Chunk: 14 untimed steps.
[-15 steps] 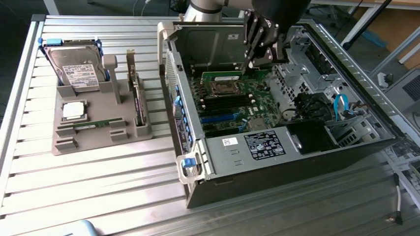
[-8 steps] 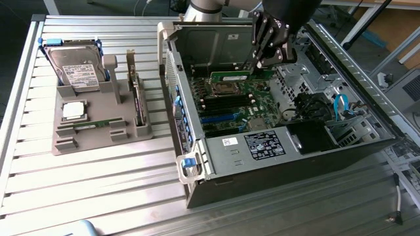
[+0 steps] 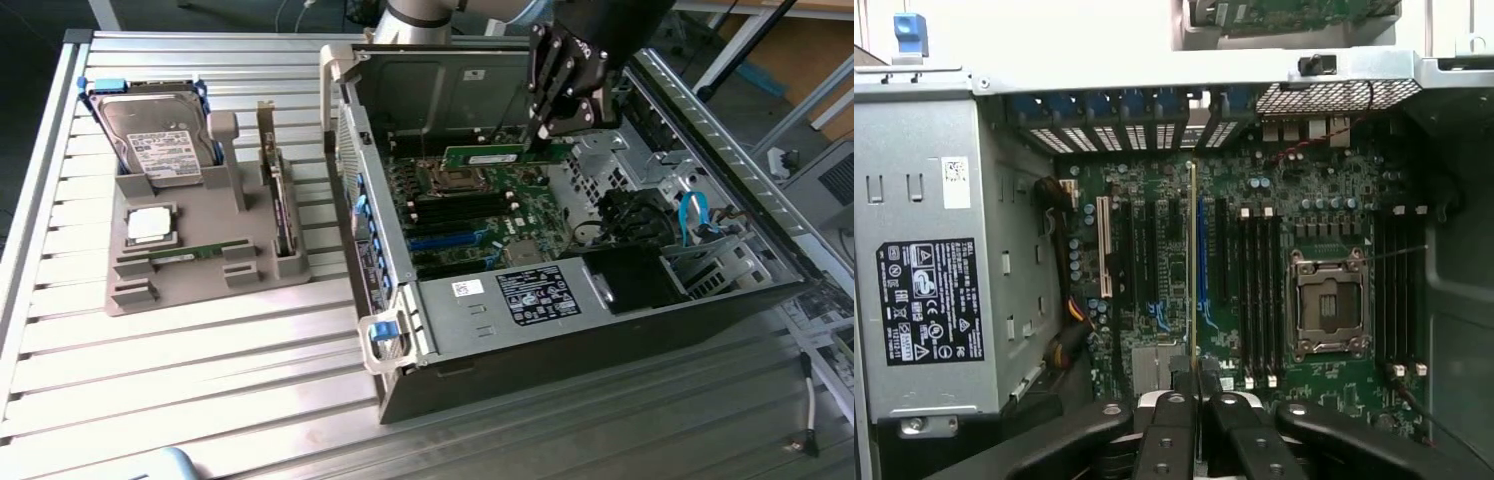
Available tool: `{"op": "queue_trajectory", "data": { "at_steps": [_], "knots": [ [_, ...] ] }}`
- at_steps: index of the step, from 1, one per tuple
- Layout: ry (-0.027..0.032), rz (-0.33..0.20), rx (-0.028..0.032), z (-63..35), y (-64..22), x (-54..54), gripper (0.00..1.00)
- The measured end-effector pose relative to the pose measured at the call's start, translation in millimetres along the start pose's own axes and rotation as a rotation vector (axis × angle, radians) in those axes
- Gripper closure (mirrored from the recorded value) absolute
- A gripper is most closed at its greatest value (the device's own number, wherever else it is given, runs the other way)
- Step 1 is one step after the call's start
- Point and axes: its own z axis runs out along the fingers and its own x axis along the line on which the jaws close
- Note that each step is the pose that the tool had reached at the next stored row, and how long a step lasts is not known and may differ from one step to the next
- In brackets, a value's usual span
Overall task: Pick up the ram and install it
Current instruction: 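Pick up the ram and move it above insertion slot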
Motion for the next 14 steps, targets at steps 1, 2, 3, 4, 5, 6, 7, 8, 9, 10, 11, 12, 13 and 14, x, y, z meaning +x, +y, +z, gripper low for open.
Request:
{"op": "queue_trajectory", "data": {
  "at_steps": [1,2,3,4,5,6,7,8,9,10,11,12,13,14],
  "knots": [
    [-0.0001,0.000,0.0000,0.0,-1.3,0.1,0.88],
    [0.0000,0.000,0.0000,0.0,-2.8,0.2,0.88],
    [0.0001,0.000,0.0000,0.0,-4.2,0.3,0.88],
    [0.0000,0.000,0.0000,0.0,-5.6,0.4,0.88],
    [0.0000,0.000,0.0000,0.0,-7.0,0.5,0.88],
    [0.0000,0.000,0.0000,0.0,-8.4,0.6,0.88],
    [0.0000,0.000,0.0000,-0.1,-9.6,0.6,0.88],
    [-0.0001,0.000,0.0001,0.0,-11.1,0.6,0.88],
    [0.0000,0.000,0.0000,-0.1,-11.1,0.6,0.88],
    [0.0000,0.000,0.0000,0.0,-11.1,0.6,0.88],
    [0.0000,0.000,0.0000,-0.1,-11.1,0.6,0.88],
    [0.0000,0.000,0.0000,-0.1,-11.1,0.6,0.88],
    [0.0000,0.000,0.0000,-0.1,-11.1,0.6,0.88],
    [-0.0001,0.000,0.0000,0.0,-11.1,0.6,0.88]
  ]
}}
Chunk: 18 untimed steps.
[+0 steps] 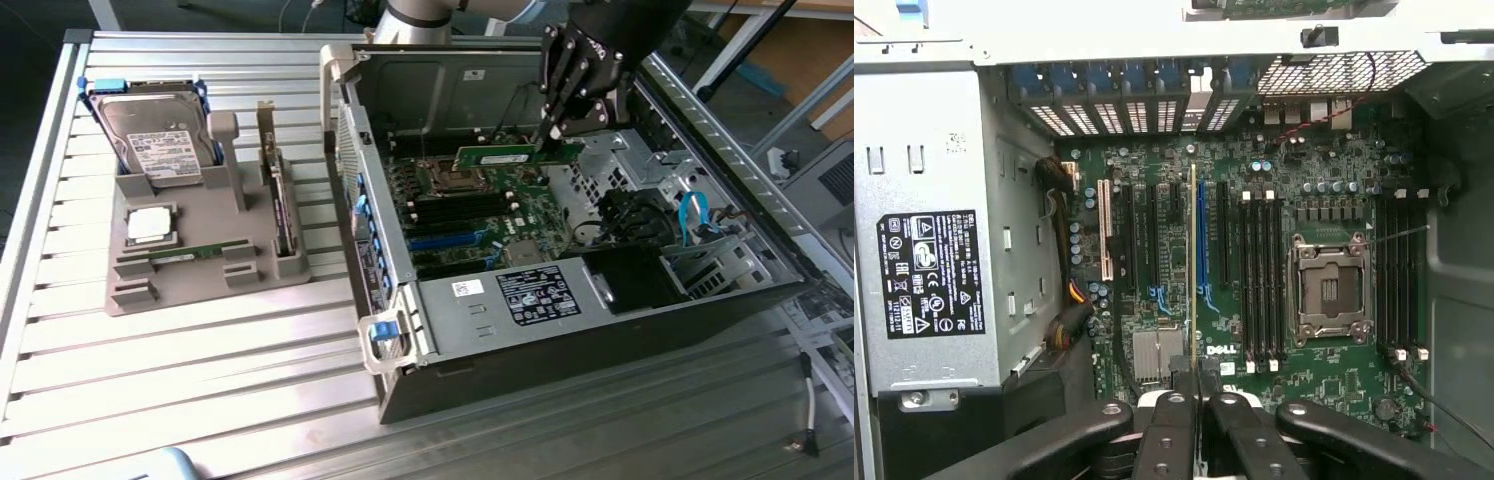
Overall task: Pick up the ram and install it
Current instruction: 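Pick up the ram and move it above insertion slot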
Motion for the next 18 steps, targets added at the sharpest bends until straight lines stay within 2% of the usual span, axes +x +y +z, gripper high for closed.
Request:
{"op": "queue_trajectory", "data": {
  "at_steps": [6,18],
  "knots": [
    [0.0001,0.000,0.0000,0.1,-0.4,-2.7,0.88],
    [0.0001,0.000,0.0000,0.6,-0.4,-17.6,0.88]
  ]
}}
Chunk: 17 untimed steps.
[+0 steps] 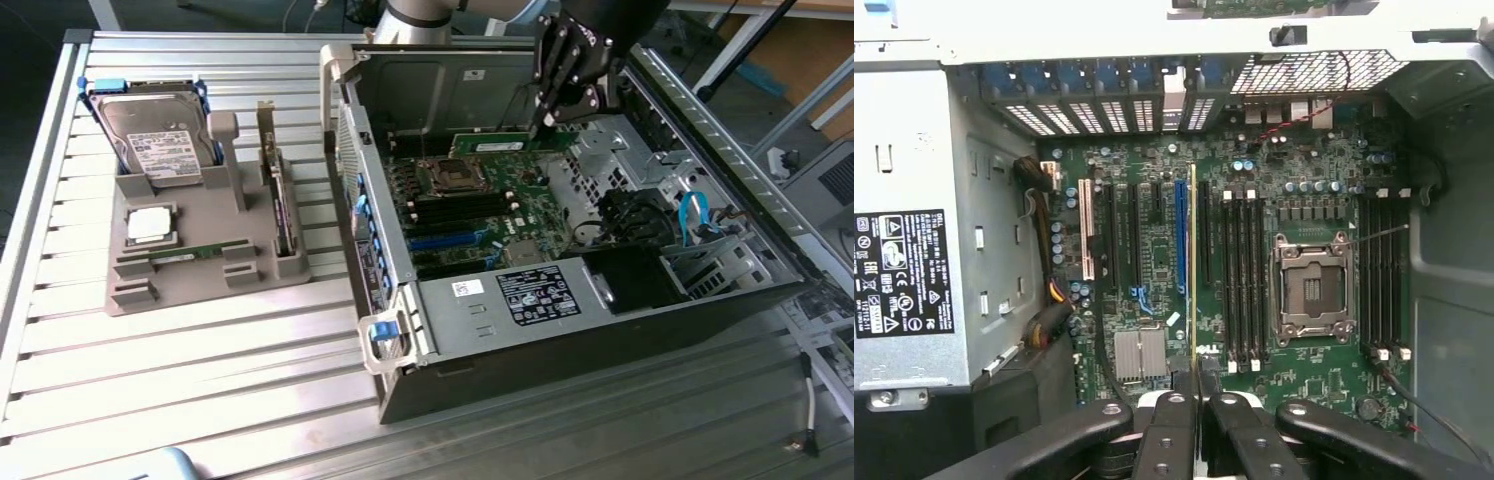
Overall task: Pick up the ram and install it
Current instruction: 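Pick up the ram and move it above insertion slot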
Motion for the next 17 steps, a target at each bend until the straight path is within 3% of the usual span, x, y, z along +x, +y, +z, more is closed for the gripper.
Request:
{"op": "queue_trajectory", "data": {
  "at_steps": [17],
  "knots": [
    [0.0000,0.000,0.0000,0.9,0.3,-17.6,0.88]
  ]
}}
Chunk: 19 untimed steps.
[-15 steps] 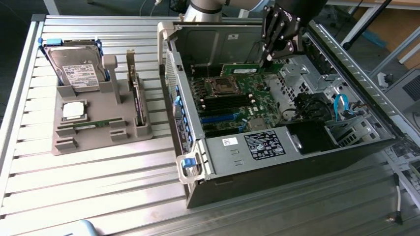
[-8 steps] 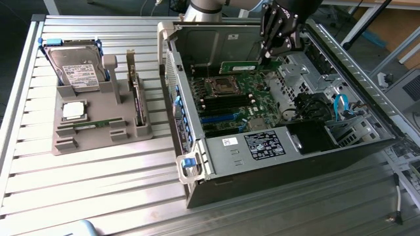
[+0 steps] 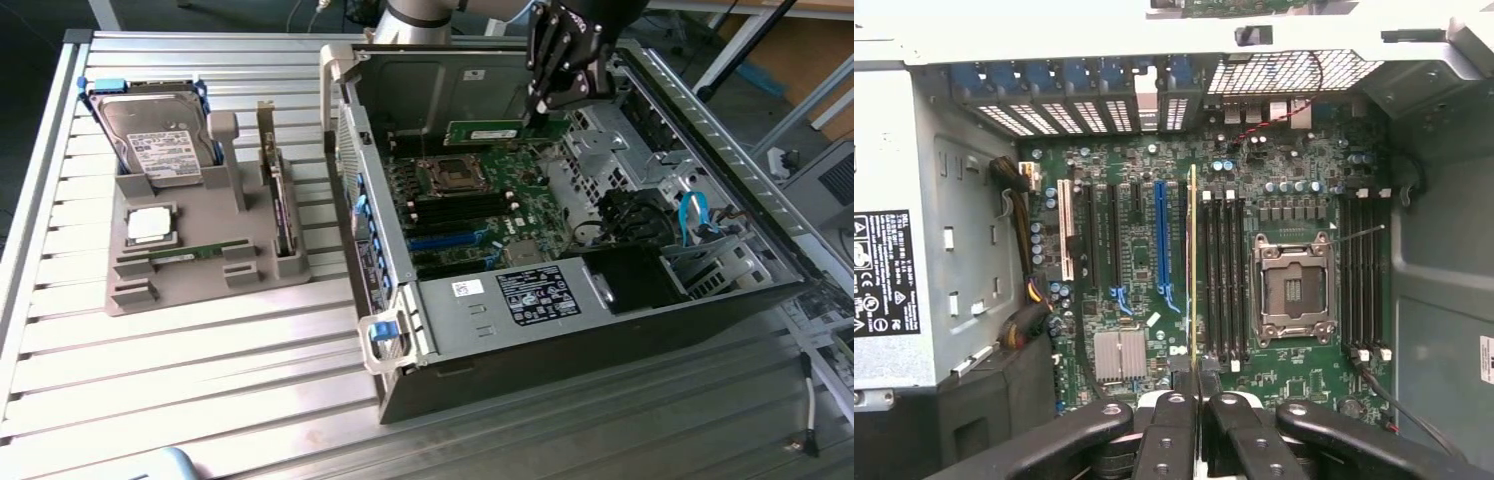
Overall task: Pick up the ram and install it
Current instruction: 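Pick up the ram and move it above insertion slot, then insert the ram into the slot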
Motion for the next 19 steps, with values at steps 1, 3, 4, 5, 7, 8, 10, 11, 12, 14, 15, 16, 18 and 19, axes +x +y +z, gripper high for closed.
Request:
{"op": "queue_trajectory", "data": {
  "at_steps": [1,3,4,5,7,8,10,11,12,14,15,16,18,19],
  "knots": [
    [0.0000,0.000,0.0000,0.0,0.0,-0.5,0.88],
    [-0.0001,0.000,0.0000,0.0,0.0,-0.5,0.88],
    [0.0000,0.000,0.0000,0.0,0.0,-0.5,0.88],
    [0.0000,0.000,0.0000,0.0,0.0,-0.5,0.88],
    [0.0000,0.000,0.0000,0.0,0.0,-0.5,0.88],
    [0.0000,0.000,0.0000,0.0,0.0,-0.5,0.88],
    [0.0000,0.000,0.0000,0.0,0.0,-0.5,0.88],
    [0.0000,0.000,0.0000,0.0,0.0,-0.5,0.88],
    [0.0000,0.000,0.0000,0.0,0.0,-0.5,0.88],
    [0.0000,0.000,0.0000,0.2,0.0,-0.5,0.88],
    [-0.0002,0.000,0.0001,0.7,0.0,-0.6,0.88],
    [-0.0002,0.000,0.0003,1.7,0.0,-0.5,0.88],
    [-0.0001,0.000,0.0011,4.6,0.0,-0.4,0.88],
    [-0.0002,0.000,0.0013,6.4,0.0,-0.3,0.88]
  ]
}}
